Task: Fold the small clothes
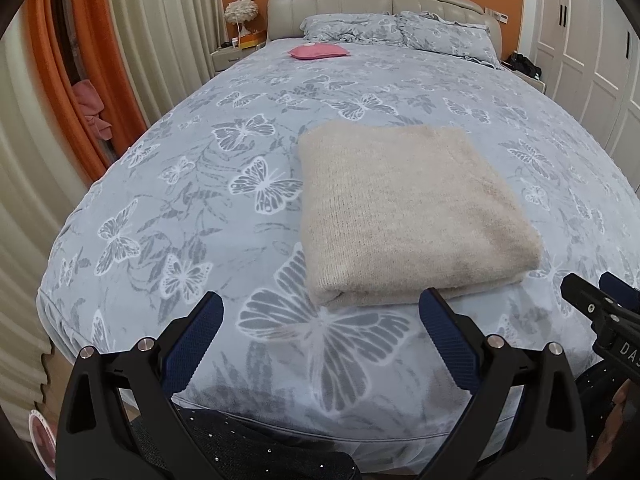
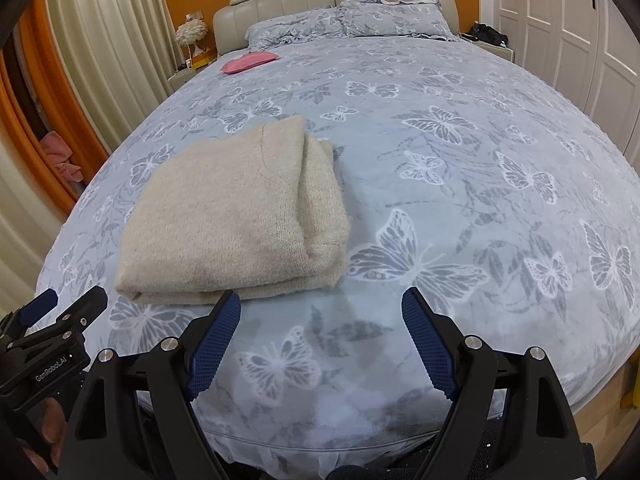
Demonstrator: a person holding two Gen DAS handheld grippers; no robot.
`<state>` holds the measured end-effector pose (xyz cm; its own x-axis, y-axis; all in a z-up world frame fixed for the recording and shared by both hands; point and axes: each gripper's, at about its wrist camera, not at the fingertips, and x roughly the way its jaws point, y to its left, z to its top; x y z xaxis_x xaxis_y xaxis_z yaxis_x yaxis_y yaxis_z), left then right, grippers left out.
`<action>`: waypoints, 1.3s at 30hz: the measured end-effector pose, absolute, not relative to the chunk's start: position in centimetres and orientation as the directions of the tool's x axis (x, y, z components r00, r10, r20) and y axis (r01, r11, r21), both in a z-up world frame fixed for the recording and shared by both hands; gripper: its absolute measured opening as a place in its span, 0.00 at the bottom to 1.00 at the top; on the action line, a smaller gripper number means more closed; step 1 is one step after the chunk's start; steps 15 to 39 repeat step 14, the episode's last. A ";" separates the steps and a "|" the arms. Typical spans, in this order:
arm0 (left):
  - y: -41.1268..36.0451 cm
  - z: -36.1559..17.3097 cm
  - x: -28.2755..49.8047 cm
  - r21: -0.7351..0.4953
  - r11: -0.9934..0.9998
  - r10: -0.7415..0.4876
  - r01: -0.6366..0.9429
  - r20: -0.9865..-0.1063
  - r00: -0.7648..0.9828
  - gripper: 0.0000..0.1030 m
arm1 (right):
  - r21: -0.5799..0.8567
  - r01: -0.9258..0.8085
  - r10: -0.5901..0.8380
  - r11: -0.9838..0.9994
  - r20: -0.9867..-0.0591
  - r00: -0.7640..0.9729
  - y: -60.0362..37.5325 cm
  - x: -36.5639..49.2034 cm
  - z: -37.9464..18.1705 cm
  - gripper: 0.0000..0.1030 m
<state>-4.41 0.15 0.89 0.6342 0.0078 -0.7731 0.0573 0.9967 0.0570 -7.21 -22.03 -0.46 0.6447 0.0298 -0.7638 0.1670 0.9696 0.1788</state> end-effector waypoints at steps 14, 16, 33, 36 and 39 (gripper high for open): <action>0.0 1.0 -4.8 0.083 0.995 0.032 0.047 -0.753 0.657 0.94 | 0.172 0.168 0.023 0.971 -0.764 0.645 -21.7 -7.3 -0.4 0.79; 0.0 1.0 -4.8 0.083 0.995 0.032 0.047 -0.753 0.657 0.94 | 0.172 0.168 0.023 0.971 -0.764 0.645 -21.7 -7.3 -0.4 0.79; 0.0 1.0 -4.8 0.083 0.995 0.032 0.047 -0.753 0.657 0.94 | 0.172 0.168 0.023 0.971 -0.764 0.645 -21.7 -7.3 -0.4 0.79; 0.0 1.0 -4.8 0.083 0.995 0.032 0.047 -0.753 0.657 0.94 | 0.172 0.168 0.023 0.971 -0.764 0.645 -21.7 -7.3 -0.4 0.79; 0.0 1.0 -4.8 0.083 0.995 0.032 0.047 -0.753 0.657 0.94 | 0.172 0.168 0.023 0.971 -0.764 0.645 -21.7 -7.3 -0.4 0.79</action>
